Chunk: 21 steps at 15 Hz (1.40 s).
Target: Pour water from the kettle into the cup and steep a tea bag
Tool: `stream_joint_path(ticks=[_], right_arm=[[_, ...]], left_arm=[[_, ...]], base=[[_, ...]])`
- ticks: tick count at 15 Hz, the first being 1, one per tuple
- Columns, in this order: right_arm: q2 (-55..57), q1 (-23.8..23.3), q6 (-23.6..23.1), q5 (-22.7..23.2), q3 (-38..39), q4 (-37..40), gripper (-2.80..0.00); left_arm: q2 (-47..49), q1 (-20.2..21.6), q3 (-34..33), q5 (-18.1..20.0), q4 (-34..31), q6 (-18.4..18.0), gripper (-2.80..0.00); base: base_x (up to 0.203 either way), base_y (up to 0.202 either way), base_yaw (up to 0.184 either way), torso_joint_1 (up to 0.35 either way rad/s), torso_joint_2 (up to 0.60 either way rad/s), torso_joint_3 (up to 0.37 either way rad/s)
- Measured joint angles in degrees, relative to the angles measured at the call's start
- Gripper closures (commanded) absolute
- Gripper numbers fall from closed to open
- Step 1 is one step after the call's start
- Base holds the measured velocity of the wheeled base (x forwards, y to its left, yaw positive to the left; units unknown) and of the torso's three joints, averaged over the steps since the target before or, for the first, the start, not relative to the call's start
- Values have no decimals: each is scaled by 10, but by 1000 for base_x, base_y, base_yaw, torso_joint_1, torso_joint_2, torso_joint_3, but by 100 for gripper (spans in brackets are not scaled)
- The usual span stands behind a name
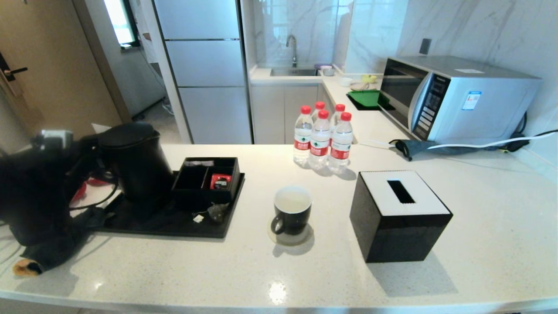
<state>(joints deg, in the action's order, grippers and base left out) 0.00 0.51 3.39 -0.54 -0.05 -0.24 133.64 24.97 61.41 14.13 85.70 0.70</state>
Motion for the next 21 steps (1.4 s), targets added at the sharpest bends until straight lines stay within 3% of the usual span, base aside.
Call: stream_joint_path(ticks=[21], right_arm=[[0,0,0,0,0,0,0]], left_arm=[[-237,7,-182,1,9,26,0]], base=[[0,0,0,0,0,0]])
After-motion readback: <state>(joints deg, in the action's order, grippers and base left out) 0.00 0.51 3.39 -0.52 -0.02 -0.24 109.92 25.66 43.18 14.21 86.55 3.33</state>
